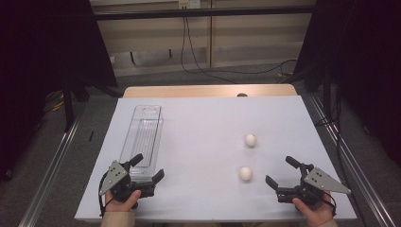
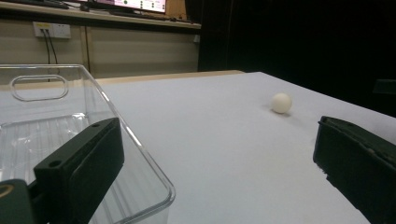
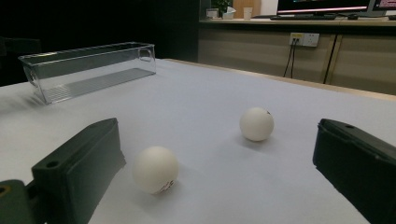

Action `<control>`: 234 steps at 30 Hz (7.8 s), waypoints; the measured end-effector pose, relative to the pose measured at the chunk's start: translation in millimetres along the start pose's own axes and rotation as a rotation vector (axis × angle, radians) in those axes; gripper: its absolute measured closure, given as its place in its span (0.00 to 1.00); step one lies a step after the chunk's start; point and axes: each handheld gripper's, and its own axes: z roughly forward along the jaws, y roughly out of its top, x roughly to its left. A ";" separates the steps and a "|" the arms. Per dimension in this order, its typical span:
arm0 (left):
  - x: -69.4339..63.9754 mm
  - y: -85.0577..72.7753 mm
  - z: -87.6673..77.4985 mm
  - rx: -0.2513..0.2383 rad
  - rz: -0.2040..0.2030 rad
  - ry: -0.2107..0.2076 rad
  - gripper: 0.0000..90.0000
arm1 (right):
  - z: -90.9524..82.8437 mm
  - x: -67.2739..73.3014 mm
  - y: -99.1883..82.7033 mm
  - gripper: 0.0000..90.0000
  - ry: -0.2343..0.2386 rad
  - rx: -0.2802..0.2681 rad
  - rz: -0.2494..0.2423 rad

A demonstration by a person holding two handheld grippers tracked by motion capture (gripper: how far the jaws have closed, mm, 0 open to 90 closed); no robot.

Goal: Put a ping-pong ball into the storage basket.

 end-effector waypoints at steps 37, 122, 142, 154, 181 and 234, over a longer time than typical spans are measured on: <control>-12.4 5.2 25.4 0.043 0.047 -0.049 0.02 | 1.1 1.7 0.4 0.01 0.014 0.002 -0.009; -46.7 11.0 76.0 0.165 0.079 -0.145 0.02 | 0.9 2.8 1.1 0.01 0.019 -0.002 -0.011; -55.2 8.9 89.2 0.184 0.090 -0.168 0.02 | 1.1 2.8 1.3 0.01 0.019 -0.004 -0.010; -58.2 8.5 94.0 0.193 0.085 -0.177 0.02 | 1.6 2.5 1.3 0.01 0.017 -0.006 -0.013; -66.4 7.4 106.2 0.223 0.098 -0.194 0.03 | 1.5 2.0 1.3 0.02 0.019 -0.006 -0.016; -85.4 2.4 133.8 0.302 0.123 -0.226 0.03 | 1.6 2.2 1.9 0.02 0.022 -0.009 -0.016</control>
